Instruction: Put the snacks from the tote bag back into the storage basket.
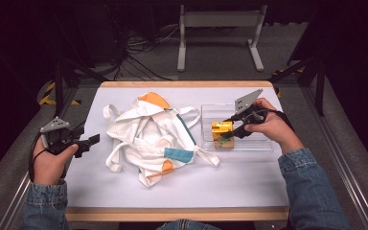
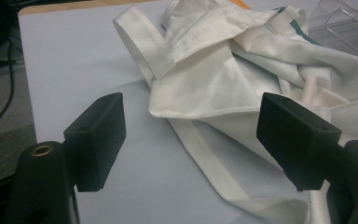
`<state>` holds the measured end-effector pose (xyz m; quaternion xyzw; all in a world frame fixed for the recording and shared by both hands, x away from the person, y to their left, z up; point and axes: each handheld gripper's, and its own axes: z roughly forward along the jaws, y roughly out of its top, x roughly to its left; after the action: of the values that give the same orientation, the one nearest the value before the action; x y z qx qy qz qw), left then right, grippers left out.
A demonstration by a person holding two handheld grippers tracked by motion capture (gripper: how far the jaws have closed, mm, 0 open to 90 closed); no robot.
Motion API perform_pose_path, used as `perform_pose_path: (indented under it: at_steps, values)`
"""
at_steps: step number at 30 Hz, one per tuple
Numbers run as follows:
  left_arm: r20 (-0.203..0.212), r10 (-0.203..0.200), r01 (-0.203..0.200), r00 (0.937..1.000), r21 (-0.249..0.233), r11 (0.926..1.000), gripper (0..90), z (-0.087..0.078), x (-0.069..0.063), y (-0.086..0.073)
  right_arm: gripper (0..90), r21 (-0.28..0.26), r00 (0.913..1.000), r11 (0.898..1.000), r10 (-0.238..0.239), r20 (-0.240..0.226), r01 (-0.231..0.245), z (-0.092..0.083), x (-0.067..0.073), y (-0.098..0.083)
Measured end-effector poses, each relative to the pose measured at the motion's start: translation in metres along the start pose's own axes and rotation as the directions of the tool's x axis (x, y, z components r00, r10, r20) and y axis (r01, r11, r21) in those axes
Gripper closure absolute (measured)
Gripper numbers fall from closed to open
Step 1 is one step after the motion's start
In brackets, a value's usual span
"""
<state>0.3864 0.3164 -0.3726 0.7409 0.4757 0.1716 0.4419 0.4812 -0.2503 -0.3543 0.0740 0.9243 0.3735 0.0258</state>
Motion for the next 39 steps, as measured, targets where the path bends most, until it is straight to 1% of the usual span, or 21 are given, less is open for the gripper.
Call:
perform_pose_path:
  at_steps: [5, 11, 13, 14, 15, 16, 17, 18, 22, 23, 26, 28, 31, 34, 35, 36, 39]
  values:
    - [0.008, 0.008, -0.008, 0.9999, 0.008, 0.9999, 24.6, 0.004, -0.002, 0.002, 50.3, 0.020, 0.9998, 1.000, 0.016, 0.009, -0.016, -0.004, 0.001, -0.008]
    - [0.016, 0.019, -0.019, 0.9997, 0.015, 0.9997, 24.5, 0.008, -0.002, 0.004, 49.7, 0.037, 0.9994, 0.999, 0.031, 0.017, -0.031, -0.007, 0.002, -0.013]
    - [0.015, 0.017, -0.017, 0.9997, 0.013, 0.9998, 24.6, 0.008, -0.002, 0.003, 46.5, 0.033, 0.9990, 0.999, 0.037, 0.023, -0.038, -0.008, 0.001, -0.014]
    - [0.016, 0.013, -0.013, 0.9998, 0.012, 0.9998, 24.6, 0.007, -0.002, 0.003, 45.3, 0.025, 0.9991, 0.999, 0.036, 0.023, -0.037, -0.009, 0.001, -0.014]
    - [0.015, 0.013, -0.013, 0.9998, 0.012, 0.9998, 24.5, 0.007, -0.002, 0.003, 42.6, 0.010, 0.9987, 0.999, 0.046, 0.023, -0.046, -0.011, 0.001, -0.014]
    - [0.012, 0.018, -0.018, 0.9998, 0.013, 0.9997, 24.5, 0.006, -0.001, 0.003, 40.2, -0.003, 0.9984, 0.999, 0.049, 0.027, -0.049, -0.013, 0.001, -0.013]
    - [0.012, 0.015, -0.015, 0.9998, 0.013, 0.9998, 24.5, 0.006, -0.001, 0.003, 37.7, -0.015, 0.9982, 0.999, 0.048, 0.035, -0.048, -0.016, 0.002, -0.012]
    - [0.012, 0.015, -0.015, 0.9998, 0.013, 0.9998, 24.5, 0.006, -0.001, 0.003, 37.7, -0.015, 0.9982, 0.999, 0.048, 0.035, -0.048, -0.016, 0.002, -0.012]
    - [0.013, 0.010, -0.010, 0.9999, 0.013, 0.9999, 24.5, 0.005, -0.002, 0.002, 32.9, -0.054, 0.9964, 0.997, 0.055, 0.065, -0.052, -0.024, 0.003, -0.009]
    - [0.012, 0.016, -0.016, 0.9998, 0.013, 0.9998, 24.5, 0.005, -0.002, 0.002, 31.3, -0.063, 0.9958, 0.997, 0.056, 0.073, -0.051, -0.026, 0.003, -0.008]
    - [0.012, 0.012, -0.013, 0.9998, 0.013, 0.9998, 24.4, 0.004, -0.004, 0.002, 27.0, -0.095, 0.9928, 0.993, 0.074, 0.094, -0.065, -0.032, 0.006, -0.006]
    - [0.010, 0.024, -0.024, 0.9997, 0.012, 0.9996, 24.4, 0.002, -0.004, 0.001, 24.0, -0.106, 0.9895, 0.992, 0.083, 0.119, -0.070, -0.037, 0.007, -0.005]
    - [0.013, 0.024, -0.024, 0.9996, 0.010, 0.9997, 24.3, 0.000, -0.006, 0.001, 20.8, -0.136, 0.9791, 0.986, 0.122, 0.163, -0.101, -0.047, 0.012, -0.004]
    - [0.016, 0.028, -0.028, 0.9995, 0.007, 0.9996, 24.3, -0.002, -0.006, 0.000, 19.0, -0.163, 0.9712, 0.980, 0.141, 0.192, -0.111, -0.055, 0.017, -0.004]
    - [0.017, 0.028, -0.028, 0.9995, 0.008, 0.9996, 24.2, -0.003, -0.007, 0.000, 18.4, -0.175, 0.9673, 0.978, 0.152, 0.203, -0.117, -0.059, 0.019, -0.005]
    - [0.019, 0.027, -0.027, 0.9994, 0.006, 0.9996, 24.2, -0.003, -0.008, 0.000, 18.0, -0.183, 0.9616, 0.976, 0.159, 0.224, -0.118, -0.064, 0.021, -0.005]
    - [0.020, 0.039, -0.039, 0.9990, 0.007, 0.9992, 24.1, -0.006, -0.009, -0.001, 17.5, -0.212, 0.9474, 0.969, 0.182, 0.263, -0.127, -0.077, 0.029, -0.010]
